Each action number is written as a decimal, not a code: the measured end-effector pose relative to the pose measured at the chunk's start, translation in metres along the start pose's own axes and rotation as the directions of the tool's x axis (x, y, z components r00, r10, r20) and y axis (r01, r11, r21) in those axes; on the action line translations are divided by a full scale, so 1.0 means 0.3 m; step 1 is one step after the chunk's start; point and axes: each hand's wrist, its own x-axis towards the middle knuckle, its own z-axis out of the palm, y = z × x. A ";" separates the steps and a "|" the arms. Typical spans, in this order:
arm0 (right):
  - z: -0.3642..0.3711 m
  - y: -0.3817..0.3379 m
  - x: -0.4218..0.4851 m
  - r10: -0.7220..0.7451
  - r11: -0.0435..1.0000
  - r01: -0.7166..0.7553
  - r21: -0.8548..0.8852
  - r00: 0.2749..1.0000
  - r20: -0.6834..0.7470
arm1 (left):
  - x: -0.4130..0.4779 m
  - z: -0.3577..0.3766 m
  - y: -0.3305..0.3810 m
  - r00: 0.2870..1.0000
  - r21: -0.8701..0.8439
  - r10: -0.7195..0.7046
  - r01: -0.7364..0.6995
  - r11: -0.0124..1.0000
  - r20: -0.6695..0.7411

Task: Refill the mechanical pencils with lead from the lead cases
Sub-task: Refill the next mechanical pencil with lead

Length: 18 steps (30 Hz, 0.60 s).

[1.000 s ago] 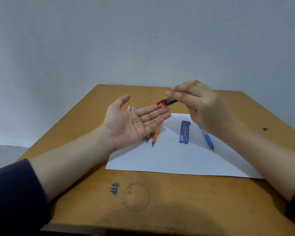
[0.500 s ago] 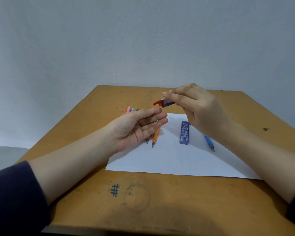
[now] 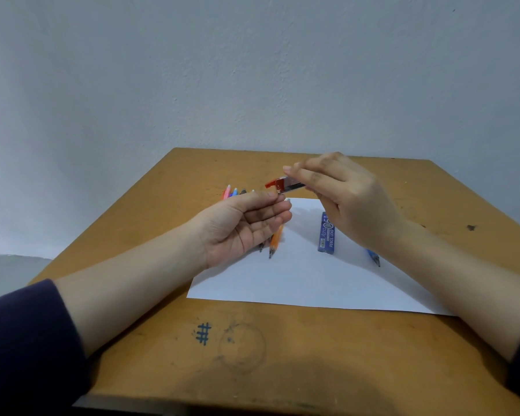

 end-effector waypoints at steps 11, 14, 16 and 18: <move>0.001 -0.004 0.001 -0.026 0.999 0.026 -0.023 1.000 -0.003 | -0.007 0.006 -0.002 0.997 0.037 0.037 -0.034 0.999 -0.067; -0.001 0.002 0.001 -0.025 0.999 0.024 -0.036 1.000 -0.013 | -0.010 0.009 0.000 0.996 0.039 0.042 -0.039 0.998 -0.076; -0.004 0.010 0.000 -0.020 0.999 0.019 -0.048 1.000 -0.023 | -0.011 0.008 0.001 0.996 0.036 0.048 -0.045 0.998 -0.081; -0.006 0.019 -0.001 -0.012 0.998 0.010 -0.058 0.999 -0.035 | -0.011 0.008 0.002 0.995 0.032 0.050 -0.048 0.998 -0.085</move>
